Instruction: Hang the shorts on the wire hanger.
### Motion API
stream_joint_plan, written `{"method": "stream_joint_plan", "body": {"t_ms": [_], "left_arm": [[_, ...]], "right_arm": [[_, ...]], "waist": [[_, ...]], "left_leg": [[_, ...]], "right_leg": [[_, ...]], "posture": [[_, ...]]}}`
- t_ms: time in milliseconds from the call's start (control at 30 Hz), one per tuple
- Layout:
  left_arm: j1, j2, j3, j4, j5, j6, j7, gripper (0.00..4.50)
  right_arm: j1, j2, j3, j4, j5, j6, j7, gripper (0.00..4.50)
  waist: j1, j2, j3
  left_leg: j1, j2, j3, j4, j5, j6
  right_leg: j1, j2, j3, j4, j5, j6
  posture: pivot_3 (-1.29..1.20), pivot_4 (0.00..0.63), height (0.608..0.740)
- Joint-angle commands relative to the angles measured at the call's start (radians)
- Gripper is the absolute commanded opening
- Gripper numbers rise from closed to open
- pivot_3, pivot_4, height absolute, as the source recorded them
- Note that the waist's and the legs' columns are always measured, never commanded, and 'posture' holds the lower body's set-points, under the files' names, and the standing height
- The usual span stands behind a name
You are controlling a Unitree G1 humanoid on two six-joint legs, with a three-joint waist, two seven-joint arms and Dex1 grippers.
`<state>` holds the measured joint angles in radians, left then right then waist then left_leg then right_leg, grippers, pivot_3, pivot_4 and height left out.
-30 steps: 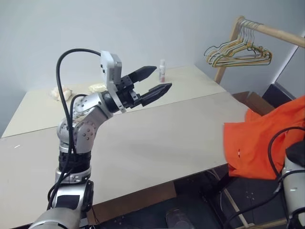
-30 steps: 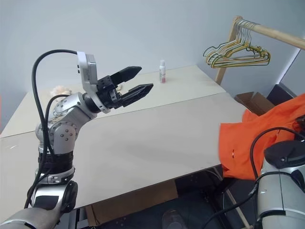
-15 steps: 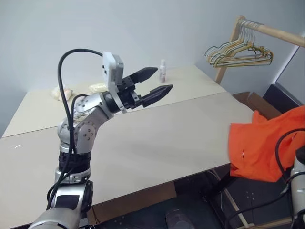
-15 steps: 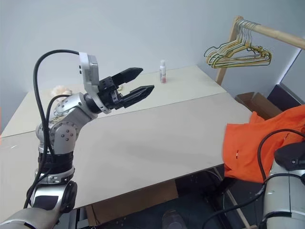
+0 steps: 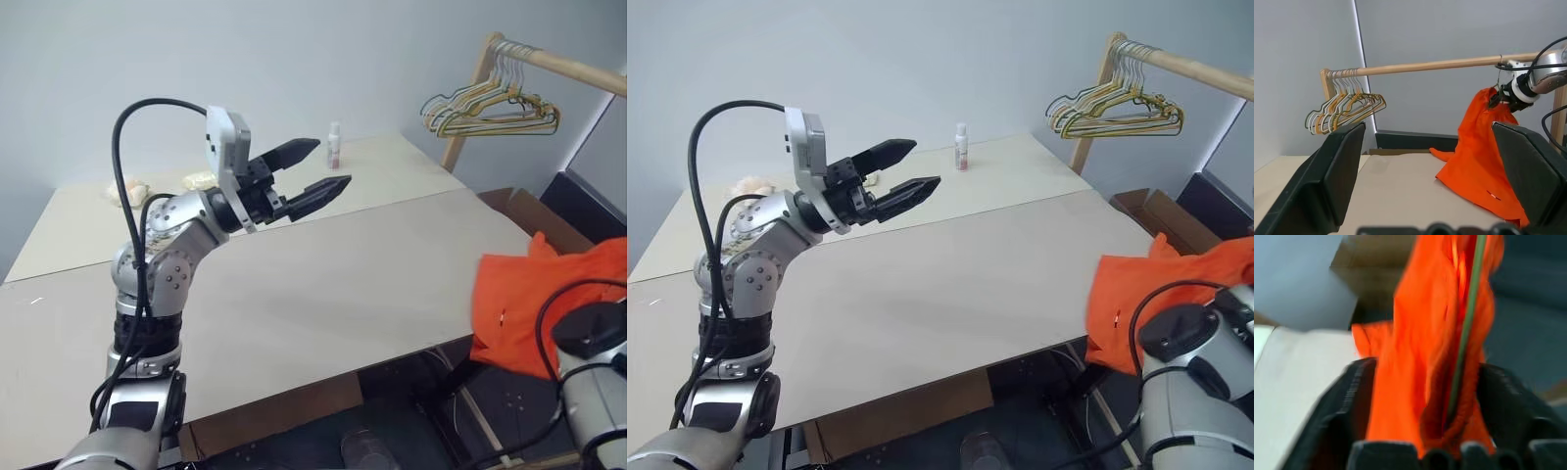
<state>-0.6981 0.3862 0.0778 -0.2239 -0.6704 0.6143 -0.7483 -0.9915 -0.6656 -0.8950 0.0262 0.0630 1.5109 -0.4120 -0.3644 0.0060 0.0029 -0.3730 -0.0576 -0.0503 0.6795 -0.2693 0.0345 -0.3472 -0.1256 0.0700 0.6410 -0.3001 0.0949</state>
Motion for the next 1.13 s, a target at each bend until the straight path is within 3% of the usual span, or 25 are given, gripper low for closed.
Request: {"method": "stream_joint_plan", "body": {"t_ms": [33, 267, 400, 533, 733, 900, 1133], "left_arm": [[-0.013, 0.014, 0.021, -0.027, -0.013, -0.009, 0.009, 4.5], [-0.004, 0.022, 0.021, -0.024, -0.005, -0.017, 0.013, 4.5], [0.002, 0.041, 0.024, -0.007, 0.007, -0.016, 0.012, 4.5], [0.047, 0.107, 0.01, -0.015, 0.06, -0.041, -0.014, 4.5], [0.196, 0.251, -0.002, -0.075, 0.138, -0.102, -0.098, 4.5], [0.292, 0.343, 0.014, -0.117, 0.178, -0.123, -0.135, 4.5], [0.36, 0.384, 0.024, -0.162, 0.2, -0.114, -0.102, 4.5]], "right_arm": [[0.102, -0.003, 0.178, -0.132, -0.075, -0.168, -0.004, 4.47], [0.348, -0.001, 0.47, -0.363, -0.247, -0.701, -0.023, 4.47], [0.398, 0.042, 0.577, -0.48, -0.139, -0.927, 0.183, 4.47], [0.437, 0.076, 0.602, -0.554, 0.197, -0.828, 0.558, 4.47], [0.5, -0.029, 0.703, -0.496, 0.384, -0.833, 0.955, 4.47], [0.539, -0.092, 0.796, -0.448, 0.398, -0.898, 1.157, 4.47], [0.535, -0.096, 0.827, -0.412, 0.373, -0.935, 1.217, 4.47]], "waist": [[0.001, 0.0, 0.0], [-0.001, 0.001, 0.0], [-0.011, 0.0, 0.0], [-0.012, -0.003, 0.002], [0.025, -0.006, 0.004], [0.104, -0.009, 0.007], [0.21, -0.012, 0.009]], "left_leg": [[0.0, 0.0, 0.0, 0.0, 0.0, 0.0], [0.001, 0.0, 0.0, -0.001, 0.0, 0.0], [0.003, 0.0, 0.0, -0.001, 0.0, -0.001], [0.004, 0.002, -0.001, -0.001, 0.0, -0.001], [0.003, 0.001, -0.002, -0.001, 0.0, -0.001], [0.002, 0.001, -0.003, -0.001, 0.0, -0.001], [0.001, 0.0, -0.002, -0.001, -0.001, -0.002]], "right_leg": [[0.0, 0.0, 0.0, 0.0, 0.0, 0.0], [-0.002, 0.0, 0.002, 0.001, 0.0, 0.0], [-0.001, 0.002, 0.002, 0.002, 0.0, 0.001], [0.002, 0.004, 0.001, 0.001, 0.0, 0.001], [-0.002, 0.003, 0.001, 0.001, 0.0, 0.0], [-0.003, 0.002, 0.001, 0.001, 0.0, 0.0], [-0.009, 0.0, 0.001, 0.0, 0.0, 0.0]], "posture": [[-0.33, 0.0, 0.74], [-0.33, 0.0, 0.74], [-0.33, 0.0, 0.74], [-0.31, 0.0, 0.74], [-0.22, 0.0, 0.74], [-0.14, 0.0, 0.74], [-0.09, 0.0, 0.74]]}}
